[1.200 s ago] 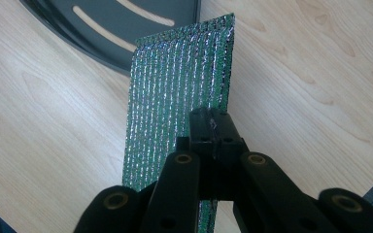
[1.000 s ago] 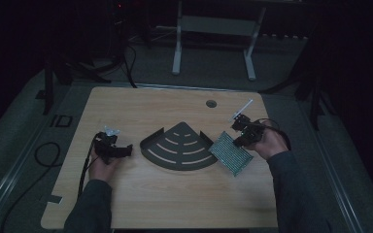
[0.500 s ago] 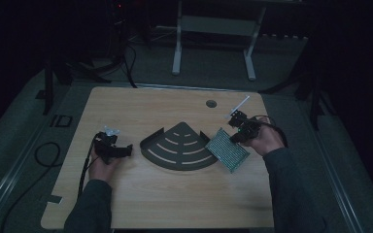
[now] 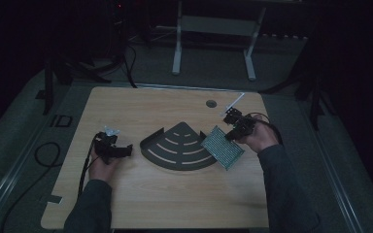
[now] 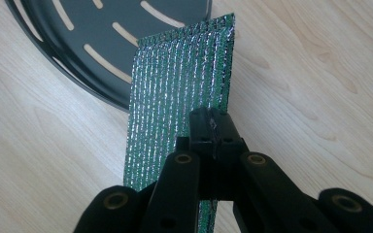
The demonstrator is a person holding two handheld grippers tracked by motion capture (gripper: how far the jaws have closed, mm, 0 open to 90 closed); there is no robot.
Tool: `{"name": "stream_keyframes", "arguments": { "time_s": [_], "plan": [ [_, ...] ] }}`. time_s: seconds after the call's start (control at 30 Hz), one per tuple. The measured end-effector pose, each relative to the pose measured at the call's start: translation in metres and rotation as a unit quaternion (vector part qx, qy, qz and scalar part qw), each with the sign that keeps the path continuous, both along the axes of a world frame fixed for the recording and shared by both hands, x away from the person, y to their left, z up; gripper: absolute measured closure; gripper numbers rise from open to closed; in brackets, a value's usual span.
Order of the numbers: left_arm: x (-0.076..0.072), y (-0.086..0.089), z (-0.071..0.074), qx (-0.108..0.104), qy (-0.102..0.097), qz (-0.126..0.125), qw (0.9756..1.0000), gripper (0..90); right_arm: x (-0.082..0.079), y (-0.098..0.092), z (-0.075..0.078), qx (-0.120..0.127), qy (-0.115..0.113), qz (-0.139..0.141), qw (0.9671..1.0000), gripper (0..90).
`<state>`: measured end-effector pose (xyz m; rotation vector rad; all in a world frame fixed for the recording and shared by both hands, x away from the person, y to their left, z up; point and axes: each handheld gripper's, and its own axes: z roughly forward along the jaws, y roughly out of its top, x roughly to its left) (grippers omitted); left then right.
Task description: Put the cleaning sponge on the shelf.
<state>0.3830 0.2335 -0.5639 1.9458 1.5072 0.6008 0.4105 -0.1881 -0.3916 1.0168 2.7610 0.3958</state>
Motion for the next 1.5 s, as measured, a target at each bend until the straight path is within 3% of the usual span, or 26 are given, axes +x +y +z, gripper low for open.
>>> {"name": "stream_keyframes", "arguments": {
  "time_s": [1.5],
  "plan": [
    [0.0,0.0,0.0,0.0,-0.001,0.0,1.0,6.6,0.035,0.031,0.004,0.016,-0.011,-0.007,0.9998,89.8]
  ]
}}
